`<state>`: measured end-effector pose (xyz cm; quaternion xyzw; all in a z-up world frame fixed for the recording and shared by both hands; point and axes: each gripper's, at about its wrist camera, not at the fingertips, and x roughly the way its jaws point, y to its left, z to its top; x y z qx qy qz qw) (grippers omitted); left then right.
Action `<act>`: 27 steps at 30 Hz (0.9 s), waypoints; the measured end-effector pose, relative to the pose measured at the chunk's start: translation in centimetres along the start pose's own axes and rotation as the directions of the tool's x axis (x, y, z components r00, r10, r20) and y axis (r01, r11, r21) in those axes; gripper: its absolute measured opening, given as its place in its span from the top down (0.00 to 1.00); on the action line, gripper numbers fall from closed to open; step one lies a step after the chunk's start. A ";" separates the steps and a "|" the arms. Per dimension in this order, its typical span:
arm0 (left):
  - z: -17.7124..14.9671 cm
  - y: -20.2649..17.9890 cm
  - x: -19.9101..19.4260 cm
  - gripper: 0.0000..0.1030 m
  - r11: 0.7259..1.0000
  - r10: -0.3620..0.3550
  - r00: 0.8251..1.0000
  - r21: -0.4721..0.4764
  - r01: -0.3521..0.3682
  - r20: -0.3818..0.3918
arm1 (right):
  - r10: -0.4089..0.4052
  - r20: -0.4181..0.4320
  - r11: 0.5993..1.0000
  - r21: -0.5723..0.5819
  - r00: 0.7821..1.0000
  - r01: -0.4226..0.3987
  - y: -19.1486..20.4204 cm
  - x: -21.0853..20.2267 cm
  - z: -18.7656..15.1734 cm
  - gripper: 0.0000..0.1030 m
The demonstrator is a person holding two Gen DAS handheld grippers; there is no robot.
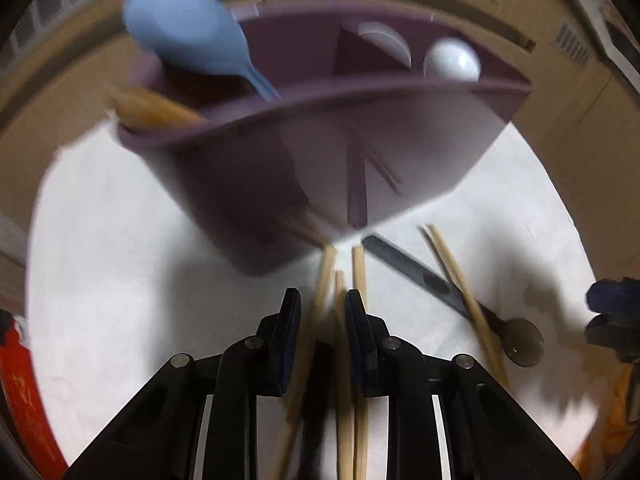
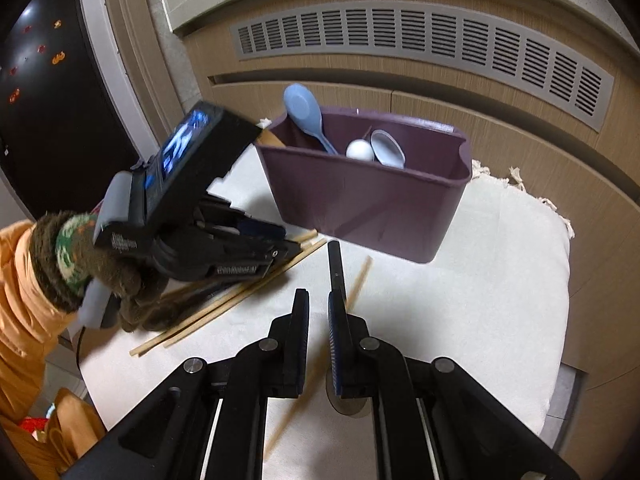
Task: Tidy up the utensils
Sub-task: 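Close the right tool on the metal spoon handle while the left tool grasps a chopstick, then lift the chopstick and metal spoon with both tools over the caddy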
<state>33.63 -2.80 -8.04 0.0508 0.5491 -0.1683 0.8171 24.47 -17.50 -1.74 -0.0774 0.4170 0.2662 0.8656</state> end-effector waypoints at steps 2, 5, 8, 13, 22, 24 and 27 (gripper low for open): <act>-0.1 -0.6 0.0 0.77 0.999 0.030 1.000 0.021 -0.030 0.011 | -0.018 -0.011 1.000 -0.016 1.000 0.017 0.0 0.6 -0.3 0.91; -0.9 -1.4 -0.3 0.84 0.997 0.065 0.997 0.040 -0.067 0.050 | -0.030 -0.029 0.998 -0.052 0.999 0.029 0.3 2.0 -0.6 0.90; -2.0 -1.2 -1.3 0.94 0.998 0.061 0.993 0.021 -0.064 0.097 | -0.031 -0.049 0.997 -0.075 0.998 0.027 0.3 3.4 -0.7 0.89; -3.9 -0.3 -5.3 0.94 1.000 0.016 0.977 -0.014 -0.014 0.211 | -0.042 -0.102 0.994 -0.106 0.994 0.031 0.1 5.4 -1.3 0.85; -5.7 2.0 -9.8 0.94 0.997 -0.050 0.948 -0.045 0.067 0.313 | -0.073 -0.153 0.994 -0.092 0.985 0.059 -0.4 9.1 -0.5 0.78; -5.5 2.1 -10.6 0.94 0.997 -0.053 0.947 -0.045 0.070 0.317 | -0.082 -0.170 0.994 -0.080 0.982 0.069 -0.5 9.2 -0.2 0.89; -5.9 2.1 -11.4 0.94 0.996 -0.058 0.942 -0.042 0.076 0.331 | -0.068 -0.181 0.996 -0.072 0.981 0.056 0.0 8.7 -0.3 0.89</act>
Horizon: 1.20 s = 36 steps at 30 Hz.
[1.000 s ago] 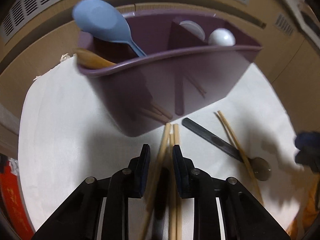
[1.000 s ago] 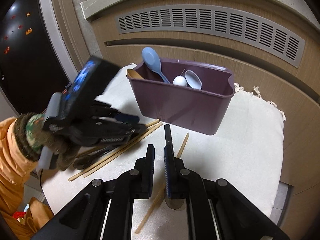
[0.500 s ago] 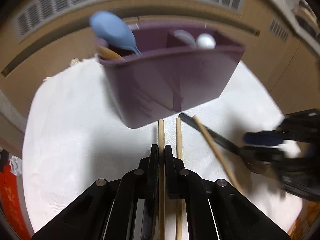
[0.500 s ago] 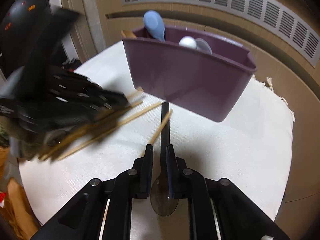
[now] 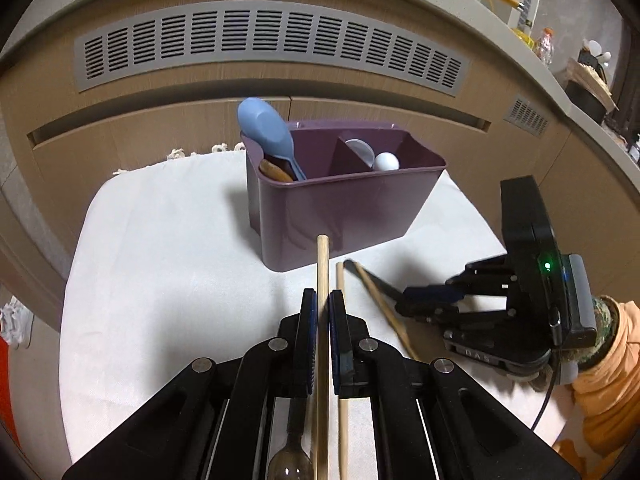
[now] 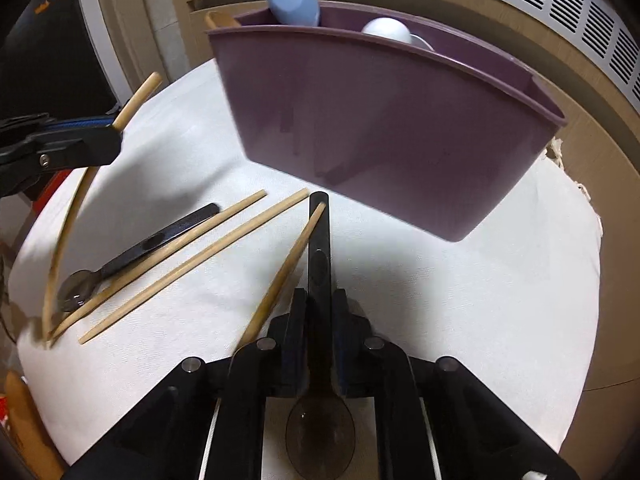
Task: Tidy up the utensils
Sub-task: 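Lift the chopstick and metal spoon with both tools over the caddy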
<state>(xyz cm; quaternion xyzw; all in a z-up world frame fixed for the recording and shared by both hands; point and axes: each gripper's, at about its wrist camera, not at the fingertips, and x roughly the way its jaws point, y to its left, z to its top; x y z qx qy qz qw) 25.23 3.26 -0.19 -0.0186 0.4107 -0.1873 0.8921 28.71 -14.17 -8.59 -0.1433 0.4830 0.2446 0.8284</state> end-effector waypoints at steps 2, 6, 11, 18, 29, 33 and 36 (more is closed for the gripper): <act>-0.3 -0.5 -0.8 0.94 1.000 -0.008 1.000 0.000 0.008 0.018 | 0.014 0.018 1.000 0.020 1.000 -0.015 0.0 -0.9 -0.3 0.89; -0.8 -1.9 -2.8 0.94 1.000 -0.019 0.998 0.018 0.018 0.060 | 0.057 0.096 0.996 0.064 0.994 -0.063 0.0 -4.7 -1.7 0.89; -1.5 -3.6 -5.4 0.94 0.998 -0.040 0.992 0.046 0.034 0.123 | 0.043 0.184 0.993 0.098 0.982 -0.062 0.5 -8.8 -2.8 0.89; -1.7 -5.1 -7.1 0.94 0.997 -0.061 0.986 0.063 0.052 0.156 | -0.041 0.279 0.988 0.153 0.959 -0.002 1.6 -11.0 -2.9 0.89; 2.4 -7.2 -11.5 0.94 0.996 -0.034 0.960 0.088 0.010 0.277 | -0.114 0.446 0.987 0.154 0.888 0.049 1.0 -18.7 -1.3 0.89; 5.7 -7.7 -12.8 0.94 0.998 -0.027 0.943 0.064 0.006 0.331 | -0.155 0.507 0.985 0.144 0.848 0.094 1.1 -21.7 -0.1 0.89; 8.9 -7.7 -14.1 0.94 0.999 -0.017 0.925 0.050 -0.002 0.380 | -0.170 0.575 0.985 0.133 0.800 0.113 0.8 -24.5 1.5 0.89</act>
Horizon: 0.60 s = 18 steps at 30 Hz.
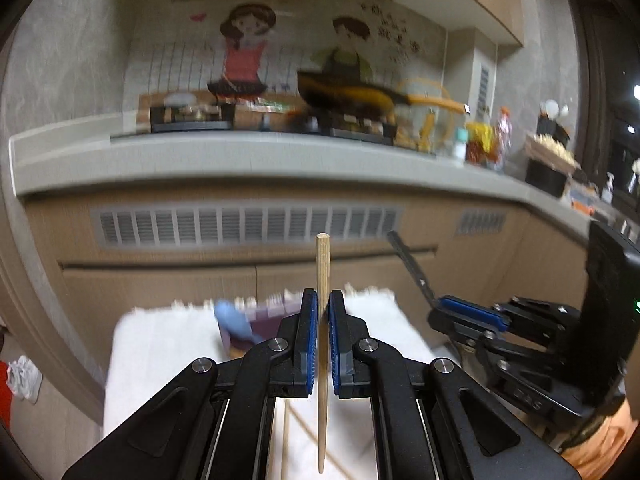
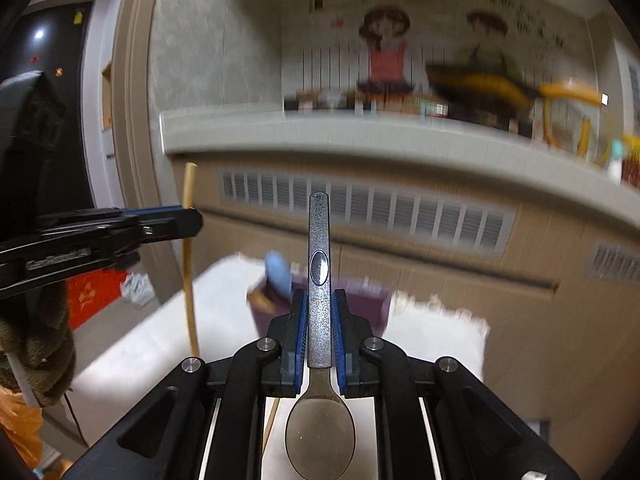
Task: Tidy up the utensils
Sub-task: 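Lift the chopstick and metal spoon with both tools over the caddy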
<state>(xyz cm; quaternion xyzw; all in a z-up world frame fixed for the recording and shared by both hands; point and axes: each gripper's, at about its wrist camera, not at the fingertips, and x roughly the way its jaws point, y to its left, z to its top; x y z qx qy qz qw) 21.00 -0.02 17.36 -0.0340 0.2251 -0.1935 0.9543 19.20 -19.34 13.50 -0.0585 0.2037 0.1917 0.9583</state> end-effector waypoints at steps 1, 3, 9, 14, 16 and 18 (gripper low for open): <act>1.0 0.1 -0.1 0.94 1.000 0.002 1.000 0.000 -0.002 0.019 | 0.003 0.043 1.000 -0.001 0.999 -0.003 -0.3 -0.5 1.4 0.89; 3.2 0.6 -0.2 0.94 1.000 0.013 0.998 -0.001 -0.013 0.069 | 0.010 0.098 1.000 0.002 0.995 -0.010 -0.9 -0.8 3.5 0.89; 7.7 2.5 1.2 0.94 0.999 0.027 0.989 -0.039 -0.021 0.142 | 0.024 0.235 0.998 0.043 0.972 -0.036 -3.0 0.4 8.3 0.89; 9.0 3.9 4.2 0.94 0.998 0.038 0.988 -0.055 -0.030 0.152 | -0.027 0.259 0.999 0.048 0.965 0.015 -4.0 3.8 9.0 0.89; 9.0 4.2 5.5 0.94 0.998 0.040 0.988 -0.049 -0.033 0.147 | -0.034 0.248 0.998 0.052 0.968 0.021 -4.6 6.0 8.5 0.89; 8.6 4.5 7.2 0.94 0.998 0.047 0.989 -0.039 -0.042 0.138 | -0.032 0.237 0.998 0.062 0.971 0.018 -5.3 7.7 7.8 0.89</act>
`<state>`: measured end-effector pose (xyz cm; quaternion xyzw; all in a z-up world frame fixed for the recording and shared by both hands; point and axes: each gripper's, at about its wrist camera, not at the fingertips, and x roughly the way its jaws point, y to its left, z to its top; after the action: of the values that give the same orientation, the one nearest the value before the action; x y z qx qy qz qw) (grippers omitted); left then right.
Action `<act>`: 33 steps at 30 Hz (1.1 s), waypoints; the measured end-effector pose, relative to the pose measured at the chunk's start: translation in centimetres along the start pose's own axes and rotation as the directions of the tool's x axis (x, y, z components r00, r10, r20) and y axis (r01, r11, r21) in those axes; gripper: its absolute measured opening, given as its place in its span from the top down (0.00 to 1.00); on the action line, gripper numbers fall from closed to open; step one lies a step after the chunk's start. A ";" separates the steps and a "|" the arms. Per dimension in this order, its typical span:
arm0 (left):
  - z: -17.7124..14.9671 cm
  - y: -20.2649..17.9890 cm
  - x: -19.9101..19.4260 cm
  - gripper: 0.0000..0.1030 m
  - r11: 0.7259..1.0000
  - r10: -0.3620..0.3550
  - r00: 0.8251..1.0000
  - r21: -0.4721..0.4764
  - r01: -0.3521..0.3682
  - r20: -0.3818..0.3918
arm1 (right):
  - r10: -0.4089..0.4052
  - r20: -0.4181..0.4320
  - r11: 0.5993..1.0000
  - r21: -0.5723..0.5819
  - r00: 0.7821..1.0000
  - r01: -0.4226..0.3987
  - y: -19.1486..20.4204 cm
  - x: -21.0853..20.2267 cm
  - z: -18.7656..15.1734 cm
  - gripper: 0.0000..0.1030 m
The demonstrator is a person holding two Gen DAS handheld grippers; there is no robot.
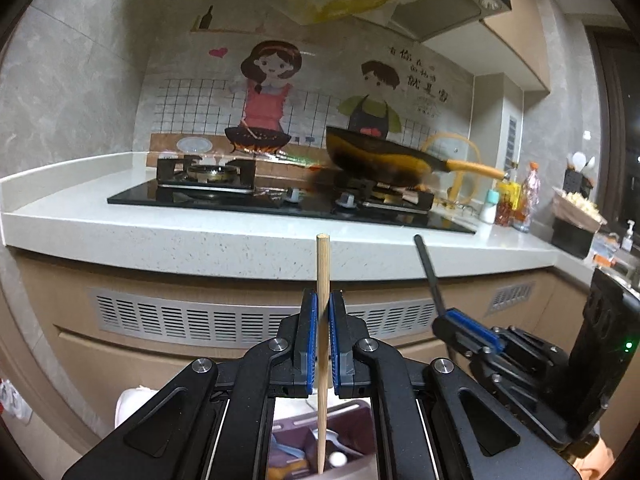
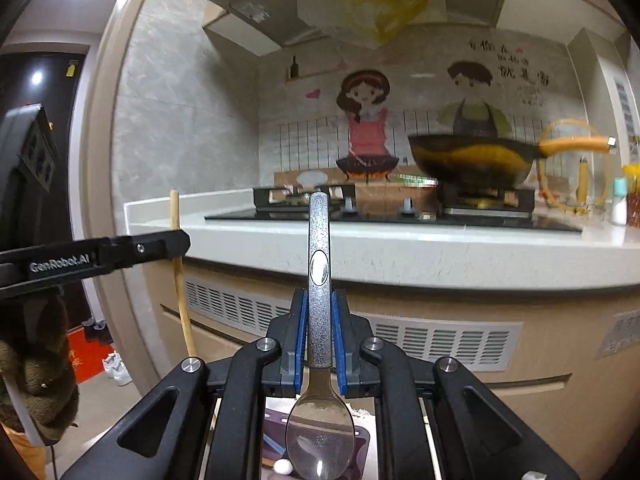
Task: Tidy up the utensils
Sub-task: 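Lift the chopstick and metal spoon with both tools over the caddy, then open both tools to drop the chopstick and metal spoon into the caddy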
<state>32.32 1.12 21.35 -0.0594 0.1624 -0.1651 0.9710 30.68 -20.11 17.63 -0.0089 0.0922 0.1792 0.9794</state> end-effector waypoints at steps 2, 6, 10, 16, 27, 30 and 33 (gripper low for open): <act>-0.9 0.1 1.5 0.94 1.000 0.005 1.000 0.014 -0.005 -0.008 | 0.013 -0.025 1.000 0.016 1.000 -0.012 -0.7 2.0 -1.2 0.89; -2.8 0.9 3.8 0.94 0.999 0.021 0.999 0.026 -0.020 -0.026 | 0.056 -0.103 0.997 0.059 0.993 -0.050 -2.0 6.1 -4.0 0.89; -4.7 2.8 6.2 0.94 1.000 0.029 0.998 -0.001 -0.029 -0.051 | 0.055 -0.163 0.996 0.079 0.985 -0.043 -2.7 9.5 -6.7 0.89; -7.7 5.0 9.0 0.94 0.998 0.004 0.994 -0.055 -0.010 -0.109 | 0.037 -0.214 0.998 0.054 0.976 -0.026 -2.5 12.7 -9.9 0.89; -11.9 5.1 9.6 0.94 0.997 -0.005 0.984 -0.072 -0.008 -0.177 | -0.087 -0.203 0.983 -0.174 0.975 0.052 0.2 11.7 -13.4 0.89; -12.4 4.7 8.9 0.94 0.998 0.005 0.984 -0.063 -0.016 -0.178 | -0.092 -0.228 0.980 -0.193 0.969 0.047 0.5 10.9 -14.7 0.89; -12.7 4.5 8.6 0.92 0.998 0.015 0.981 -0.062 -0.028 -0.195 | -0.075 -0.248 0.984 -0.175 0.966 0.032 0.4 9.9 -15.3 0.88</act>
<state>37.05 1.66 6.07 -0.0725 0.2624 -0.1544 0.9498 36.90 -17.01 0.78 -0.1174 0.2011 0.1571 0.9597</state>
